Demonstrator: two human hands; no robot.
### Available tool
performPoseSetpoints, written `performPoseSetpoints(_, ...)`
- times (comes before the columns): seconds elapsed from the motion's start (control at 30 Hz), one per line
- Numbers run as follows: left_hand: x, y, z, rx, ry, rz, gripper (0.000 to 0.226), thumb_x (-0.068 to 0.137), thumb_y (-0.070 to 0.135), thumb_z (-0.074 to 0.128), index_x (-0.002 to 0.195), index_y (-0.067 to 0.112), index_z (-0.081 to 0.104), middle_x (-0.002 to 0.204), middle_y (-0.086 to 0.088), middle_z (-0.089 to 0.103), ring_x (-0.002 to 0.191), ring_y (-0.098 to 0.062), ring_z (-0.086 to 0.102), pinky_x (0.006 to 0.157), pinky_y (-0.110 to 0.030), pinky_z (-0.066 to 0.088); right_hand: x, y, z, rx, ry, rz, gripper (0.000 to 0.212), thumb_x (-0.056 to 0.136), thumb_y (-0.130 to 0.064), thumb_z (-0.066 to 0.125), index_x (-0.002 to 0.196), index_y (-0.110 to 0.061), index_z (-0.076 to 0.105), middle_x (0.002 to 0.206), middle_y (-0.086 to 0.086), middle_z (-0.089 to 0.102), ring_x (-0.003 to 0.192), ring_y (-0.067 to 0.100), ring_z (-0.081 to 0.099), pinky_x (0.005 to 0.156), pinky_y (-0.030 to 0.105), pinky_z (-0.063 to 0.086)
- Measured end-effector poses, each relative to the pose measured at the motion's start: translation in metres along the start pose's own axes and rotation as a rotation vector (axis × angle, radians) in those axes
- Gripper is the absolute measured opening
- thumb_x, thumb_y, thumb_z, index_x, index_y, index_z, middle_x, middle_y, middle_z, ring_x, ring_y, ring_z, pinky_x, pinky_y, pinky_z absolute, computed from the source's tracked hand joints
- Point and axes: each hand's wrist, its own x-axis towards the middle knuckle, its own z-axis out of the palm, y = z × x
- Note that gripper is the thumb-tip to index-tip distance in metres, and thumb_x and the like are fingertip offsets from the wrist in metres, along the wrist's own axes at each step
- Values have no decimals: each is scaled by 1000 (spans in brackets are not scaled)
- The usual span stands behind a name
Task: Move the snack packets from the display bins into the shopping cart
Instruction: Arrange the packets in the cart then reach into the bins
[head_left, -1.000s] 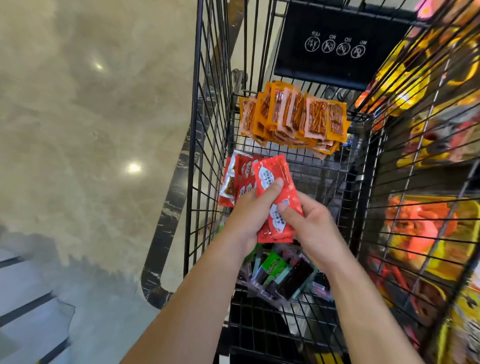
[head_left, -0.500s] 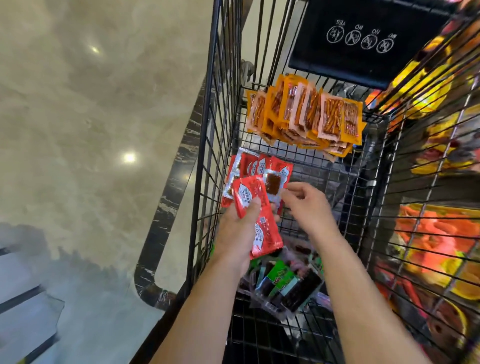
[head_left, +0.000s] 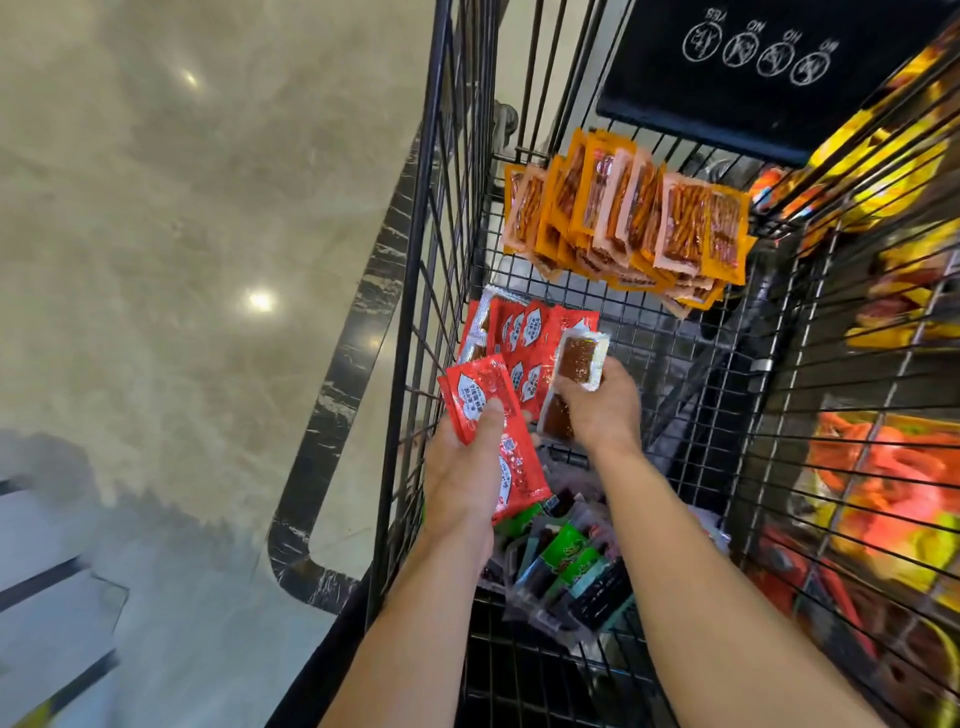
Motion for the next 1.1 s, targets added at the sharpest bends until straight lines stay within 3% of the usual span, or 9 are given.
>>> performPoseSetpoints(0.1, -2, 1, 1, 26, -6, -7, 29, 100, 55, 65, 123, 39, 66, 117, 0, 77, 105, -22, 77, 98, -52, 60, -7, -6, -28, 162, -83, -21, 19, 94, -15, 76, 94, -32, 68, 84, -19, 77, 74, -2, 73, 57, 13, 53)
performPoseSetpoints(0.2, -6, 5, 2, 38, -7, 14, 29, 98, 60, 65, 121, 43, 65, 123, -1, 75, 109, -22, 75, 98, -52, 60, -16, -15, -63, 347, -246, -11, 25, 88, -12, 79, 109, -24, 72, 101, -11, 80, 92, 9, 77, 71, 23, 61)
performPoseSetpoints(0.27, -11, 10, 4, 42, -31, 21, 61, 85, 77, 66, 135, 42, 60, 139, -2, 68, 124, -25, 68, 106, -56, 55, -26, -20, -82, 444, -395, -6, 37, 81, -13, 80, 117, -17, 71, 110, 4, 79, 100, 22, 77, 78, 37, 63)
performPoseSetpoints(0.37, -15, 11, 7, -43, -67, -8, 110, 55, 94, 69, 150, 43, 49, 145, -2, 66, 132, -29, 64, 110, -60, 50, -45, -21, -95, 458, -604, -14, 39, 76, -13, 80, 114, -17, 74, 112, 12, 77, 100, 28, 76, 78, 39, 63)
performPoseSetpoints(0.5, -16, 10, 9, -40, -127, 16, 77, 63, 87, 76, 127, 44, 67, 111, 3, 81, 101, -23, 80, 83, -46, 65, -70, -20, -84, 281, -702, -133, 30, 84, -16, 80, 113, -24, 76, 112, 3, 78, 102, 21, 76, 80, 27, 60)
performPoseSetpoints(0.67, -14, 0, 7, 44, -139, 100, 56, 67, 52, 89, 119, 39, 72, 114, 3, 80, 108, -22, 77, 95, -50, 62, -80, -10, -56, -56, -465, -372, 25, 93, -23, 76, 116, -32, 71, 105, -15, 73, 97, 6, 70, 85, 33, 58)
performPoseSetpoints(0.8, -11, -9, -1, 4, -143, 114, 25, 89, 24, 85, 110, 34, 77, 106, 1, 82, 99, -19, 79, 85, -40, 64, -85, -9, -51, -298, -400, -589, 20, 90, -43, 72, 99, -47, 54, 98, -31, 50, 89, -9, 54, 69, 15, 39)
performPoseSetpoints(0.97, -12, -8, -1, -91, -101, 66, 25, 92, 17, 81, 116, 22, 74, 107, -7, 82, 100, -29, 79, 94, -53, 63, -66, -17, -61, -124, -611, -386, 22, 92, -31, 77, 112, -29, 68, 104, -12, 66, 89, 0, 63, 79, 13, 48)
performPoseSetpoints(1.1, -8, -9, -2, -136, -73, 46, 23, 90, 18, 83, 112, 23, 76, 108, -6, 82, 103, -32, 78, 100, -60, 58, -25, -27, -52, -79, -302, -204, 37, 96, -27, 73, 131, -20, 62, 118, 0, 67, 99, 9, 64, 80, 16, 52)
